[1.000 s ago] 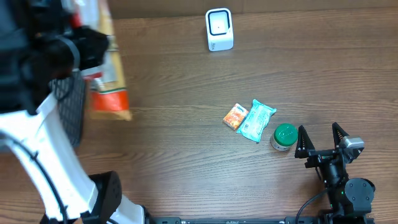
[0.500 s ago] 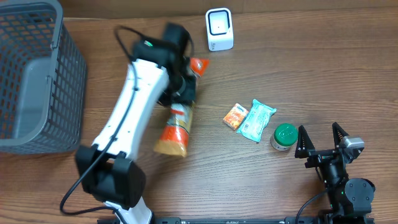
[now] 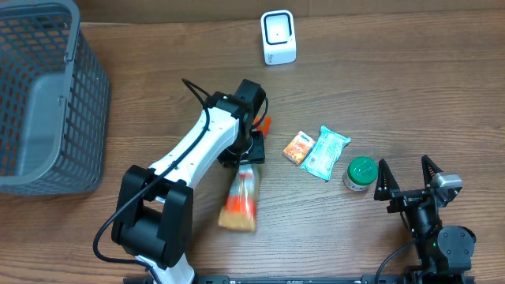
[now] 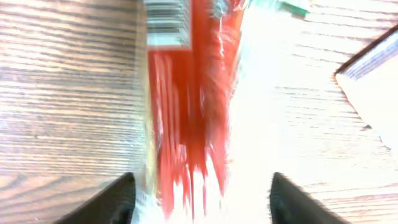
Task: Scan the item barcode
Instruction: 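Carry the red package out and lay it on the table left of Kleenex, then retract the left gripper back beside the basket and hold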
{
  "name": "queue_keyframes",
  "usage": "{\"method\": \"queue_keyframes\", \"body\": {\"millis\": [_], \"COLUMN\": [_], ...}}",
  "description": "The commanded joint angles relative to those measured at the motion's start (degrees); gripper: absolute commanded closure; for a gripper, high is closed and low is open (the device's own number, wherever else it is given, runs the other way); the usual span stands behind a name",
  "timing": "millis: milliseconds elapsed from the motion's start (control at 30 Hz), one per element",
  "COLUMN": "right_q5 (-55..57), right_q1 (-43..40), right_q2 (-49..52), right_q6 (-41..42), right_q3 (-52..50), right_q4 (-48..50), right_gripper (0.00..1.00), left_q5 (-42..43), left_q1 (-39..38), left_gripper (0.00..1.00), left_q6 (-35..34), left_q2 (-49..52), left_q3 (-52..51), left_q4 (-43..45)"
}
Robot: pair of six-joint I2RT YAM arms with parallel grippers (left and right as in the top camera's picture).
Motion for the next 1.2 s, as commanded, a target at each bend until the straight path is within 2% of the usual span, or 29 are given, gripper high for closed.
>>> {"method": "queue_keyframes", "body": {"millis": [0,100,267,400,733,967,1167], "right_q5": [-0.2,-0.2,-0.2,-0.2,-0.2,-0.2,-0.2], "right_q1": [-0.3,-0.3,-0.3,-0.3,-0.3,-0.3,-0.3], "right_q2": [-0.4,-0.4,-0.4,-0.4,-0.4,-0.4,-0.4], "right_q6": [0.2,0.2,0.2,0.2,0.2,0.2,0.2], "right_q3": [-0.6,-0.6,-0.6,-0.6,-0.6,-0.6,-0.6], "right_q4": [0.3,0.3,0.3,0.3,0.3,0.3,0.3], "right_gripper": [0.00,0.00,0.00,0.00,0.00,0.00,0.00], "left_q5": [0.0,0.0,-0.1,-2.9,-26.7,-45.0,-46.1], "left_q1": [-0.7,-0.7,-0.6,-0.6,-0.6,-0.2,3.0], "left_gripper": [0.25,0.12,0.12,0.09,0.00,0.00,0.01], "left_q6": [-1.0,-0.3,2.3,2.6,3.5,3.4,2.3], "left_q2": [-1.7,-1.7,-1.7,-2.3,-5.3,-5.3,-5.3], "left_q3": [-0.3,-0.3,0.7,5.2,22.6,24.3,24.3], "left_q4": [0.4,0.4,0.2,-2.1,-10.6,-14.0,-13.5]}}
